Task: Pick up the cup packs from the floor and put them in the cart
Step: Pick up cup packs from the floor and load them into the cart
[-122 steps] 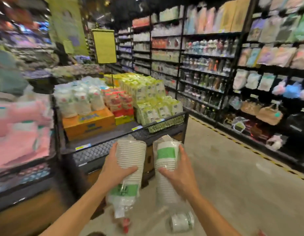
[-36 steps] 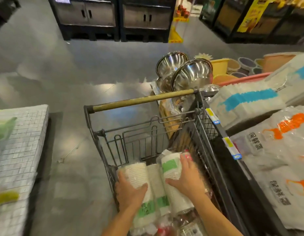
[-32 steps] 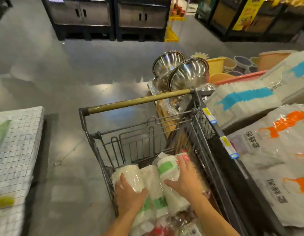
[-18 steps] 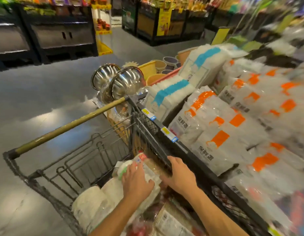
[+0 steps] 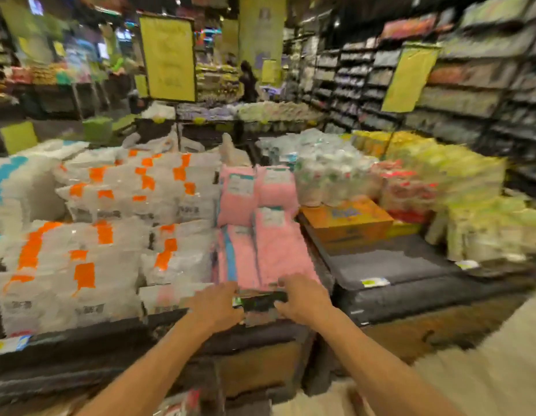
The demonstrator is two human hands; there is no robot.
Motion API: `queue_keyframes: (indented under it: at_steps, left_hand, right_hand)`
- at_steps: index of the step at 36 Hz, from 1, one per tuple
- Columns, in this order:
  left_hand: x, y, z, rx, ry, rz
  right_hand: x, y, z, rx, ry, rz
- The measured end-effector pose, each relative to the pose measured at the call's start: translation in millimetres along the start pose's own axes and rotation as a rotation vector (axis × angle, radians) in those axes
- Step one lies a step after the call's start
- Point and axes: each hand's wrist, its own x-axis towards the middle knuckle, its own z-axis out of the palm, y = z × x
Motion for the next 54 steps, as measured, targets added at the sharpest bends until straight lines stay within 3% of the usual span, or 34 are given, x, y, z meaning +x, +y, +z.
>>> queue_keyframes:
  at_steps: [7,12,20,29,44,54]
  left_hand:
    - [-1,177,36,0.094,-0.056,0.294]
    - [-20,309,81,0.137,-0.198,0.511]
    - [-49,446,135,0.236,-0.272,0.736]
    - [-32,543,188,0.266,-0.328,0.825]
    - [110,695,344,0.295,-0.587,0.867]
    - [120,831,460,0.347,-0.726,0.894]
  right_hand:
    - [-127,167,-19,0.061,0.092,0.295]
    - [-235,275,-16,0.115,0.115,0.502]
    - [-353,380,-4,0.196,0.141,0.738]
    - [-398,466,9,0.221,0.145,0.931]
    - [-377,661,80,0.419,0.064,1.242]
    - [-473,760,165,0.647,0.084,1.583]
